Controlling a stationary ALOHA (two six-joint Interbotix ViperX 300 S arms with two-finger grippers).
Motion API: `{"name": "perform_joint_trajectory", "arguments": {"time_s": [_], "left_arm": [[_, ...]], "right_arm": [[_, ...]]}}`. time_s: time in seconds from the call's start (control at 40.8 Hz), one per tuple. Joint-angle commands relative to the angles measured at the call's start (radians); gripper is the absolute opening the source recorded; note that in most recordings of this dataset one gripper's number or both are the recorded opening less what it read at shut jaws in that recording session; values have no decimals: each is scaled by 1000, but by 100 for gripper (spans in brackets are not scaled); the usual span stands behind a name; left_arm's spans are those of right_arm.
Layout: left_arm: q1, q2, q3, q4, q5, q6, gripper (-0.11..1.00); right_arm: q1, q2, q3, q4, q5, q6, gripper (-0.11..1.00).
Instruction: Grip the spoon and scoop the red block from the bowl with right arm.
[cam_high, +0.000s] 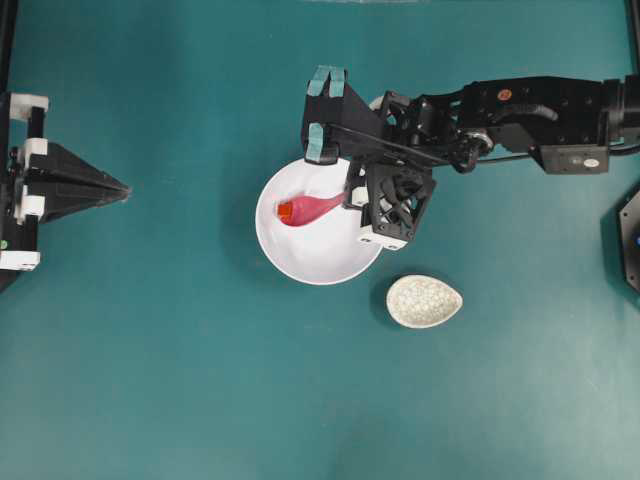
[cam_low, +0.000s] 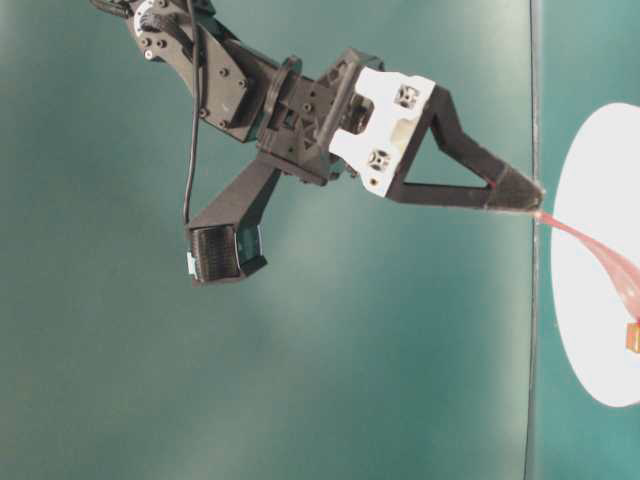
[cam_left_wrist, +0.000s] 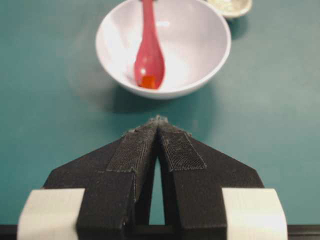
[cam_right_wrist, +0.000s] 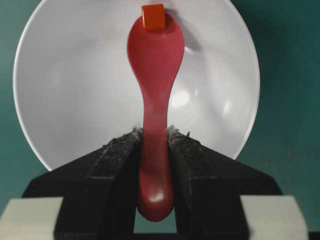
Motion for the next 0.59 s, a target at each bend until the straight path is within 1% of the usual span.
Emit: {"name": "perform_joint_trajectory", "arguments": {"time_s": [0.0,0.269,0.441,0.563], "left_arm": [[2,5,-26,3,-5,2,0],[2,5,-26,2,-6,2,0],[2,5,-26,2,-5,2,0],[2,5,-25,2,-5,2,0]], "right_arm": [[2,-46,0,2,-23,2,24],[8,-84,60,5,-98,3,24],[9,-114,101,5,-135,3,24],[9,-123,114,6,-144,3,24]]}}
